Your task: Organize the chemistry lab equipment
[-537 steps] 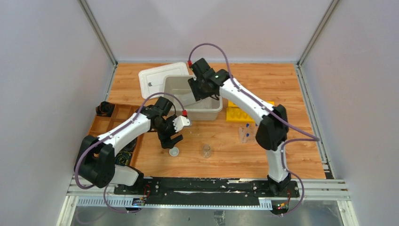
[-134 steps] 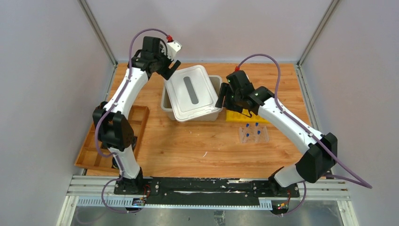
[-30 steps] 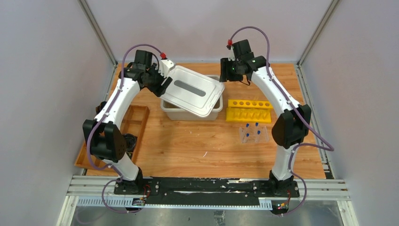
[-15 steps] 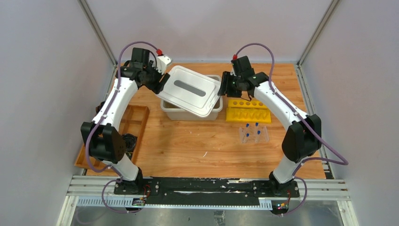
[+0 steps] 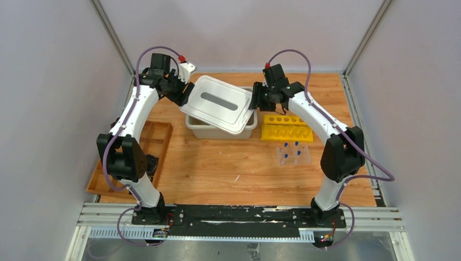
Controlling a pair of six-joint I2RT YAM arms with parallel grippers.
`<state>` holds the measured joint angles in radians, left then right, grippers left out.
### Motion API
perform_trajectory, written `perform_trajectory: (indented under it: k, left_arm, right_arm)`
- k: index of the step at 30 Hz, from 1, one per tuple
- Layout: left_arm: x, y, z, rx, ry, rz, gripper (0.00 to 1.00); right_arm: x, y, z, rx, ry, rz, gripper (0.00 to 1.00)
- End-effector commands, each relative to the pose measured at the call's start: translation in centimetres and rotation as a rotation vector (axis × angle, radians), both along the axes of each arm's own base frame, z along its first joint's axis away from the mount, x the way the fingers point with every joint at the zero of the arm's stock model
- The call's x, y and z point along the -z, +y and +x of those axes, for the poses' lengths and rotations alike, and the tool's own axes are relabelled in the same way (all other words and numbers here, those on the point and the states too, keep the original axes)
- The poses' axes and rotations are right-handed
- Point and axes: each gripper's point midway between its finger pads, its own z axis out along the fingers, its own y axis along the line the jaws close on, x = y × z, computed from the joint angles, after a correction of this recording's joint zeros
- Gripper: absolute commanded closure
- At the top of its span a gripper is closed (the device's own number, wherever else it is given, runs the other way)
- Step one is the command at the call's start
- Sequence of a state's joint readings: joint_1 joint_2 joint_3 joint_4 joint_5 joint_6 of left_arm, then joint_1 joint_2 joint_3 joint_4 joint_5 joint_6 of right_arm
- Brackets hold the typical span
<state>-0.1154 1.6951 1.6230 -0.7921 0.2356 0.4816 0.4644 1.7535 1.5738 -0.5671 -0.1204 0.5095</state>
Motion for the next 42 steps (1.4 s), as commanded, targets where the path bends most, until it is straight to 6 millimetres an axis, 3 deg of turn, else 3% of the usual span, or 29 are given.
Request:
perform_trajectory:
  k: [1,9,24,29,36,42]
  left_arm:
    - [0.8,-0.5,-0.2,0.02,0.024,-0.02,0.36]
    - [2.1,-0.2,-1.2,0.028,0.054,-0.002,0.39]
    - [1.1,-1.7,-4.6,0.074,0.075,-0.095,0.39]
    - [1.0,-2.0,-5.7,0.106,0.093,-0.106,0.48]
    - [0.9,-3.2,-6.7,0.13,0.12,-0.174,0.5]
    - [0.5,-3.9,-8.2,0.165,0.155,-0.214,0.52]
  right_arm:
    - [0.1,-0.3,0.9,-0.005,-0.019,-0.07,0.46]
    - [0.9,-1.6,2.0,-0.006,-0.003,-0.092,0.59]
    - [0.7,-2.6,3.9,-0.025,-0.007,-0.115,0.56]
    - [1.3,-3.3,4.5,-0.013,0.01,-0.124,0.57]
    - [1.7,-4.2,5.7,0.003,0.016,-0.136,0.58]
    - [0.4,-4.1,7.0,-0.01,-0.018,-0.138,0.59]
